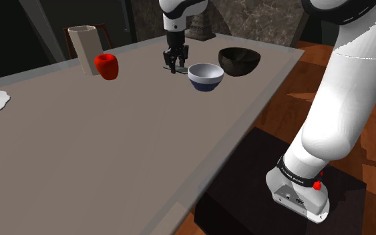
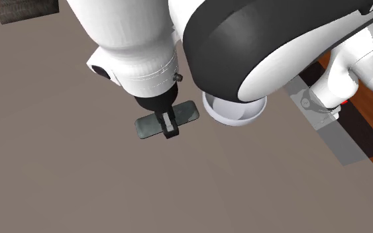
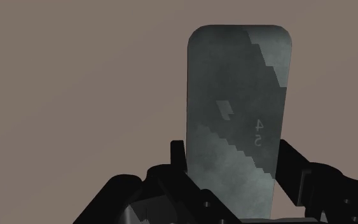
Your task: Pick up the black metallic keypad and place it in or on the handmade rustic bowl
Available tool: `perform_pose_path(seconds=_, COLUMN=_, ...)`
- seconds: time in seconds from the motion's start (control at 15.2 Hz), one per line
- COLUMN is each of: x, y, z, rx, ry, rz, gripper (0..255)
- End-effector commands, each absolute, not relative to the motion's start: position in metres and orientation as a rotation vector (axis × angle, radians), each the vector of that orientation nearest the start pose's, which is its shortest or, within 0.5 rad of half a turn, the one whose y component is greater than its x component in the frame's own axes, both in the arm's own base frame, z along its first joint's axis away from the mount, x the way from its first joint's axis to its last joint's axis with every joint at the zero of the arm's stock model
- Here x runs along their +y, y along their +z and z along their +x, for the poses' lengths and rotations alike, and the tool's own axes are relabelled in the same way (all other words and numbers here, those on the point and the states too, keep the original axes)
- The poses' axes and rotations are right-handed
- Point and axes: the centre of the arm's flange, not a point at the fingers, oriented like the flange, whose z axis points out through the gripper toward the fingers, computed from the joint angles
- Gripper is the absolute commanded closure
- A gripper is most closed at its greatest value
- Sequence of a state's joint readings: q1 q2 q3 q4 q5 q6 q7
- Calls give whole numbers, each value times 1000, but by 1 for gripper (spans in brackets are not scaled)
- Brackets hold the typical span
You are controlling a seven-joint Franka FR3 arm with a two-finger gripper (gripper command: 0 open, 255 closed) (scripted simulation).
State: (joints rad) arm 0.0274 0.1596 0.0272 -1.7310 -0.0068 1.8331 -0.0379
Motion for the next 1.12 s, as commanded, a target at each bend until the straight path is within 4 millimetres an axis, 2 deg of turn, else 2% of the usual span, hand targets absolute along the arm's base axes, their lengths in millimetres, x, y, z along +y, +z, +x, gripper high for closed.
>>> perform_pose_path(seconds=0.0, x=31, y=489, z=602, rx=-148, ry=91, rz=-3139, gripper=255)
perform_pose_path(seconds=1.06, x=31, y=573, z=602, rx=-148, ry=91, rz=-3139, gripper=255)
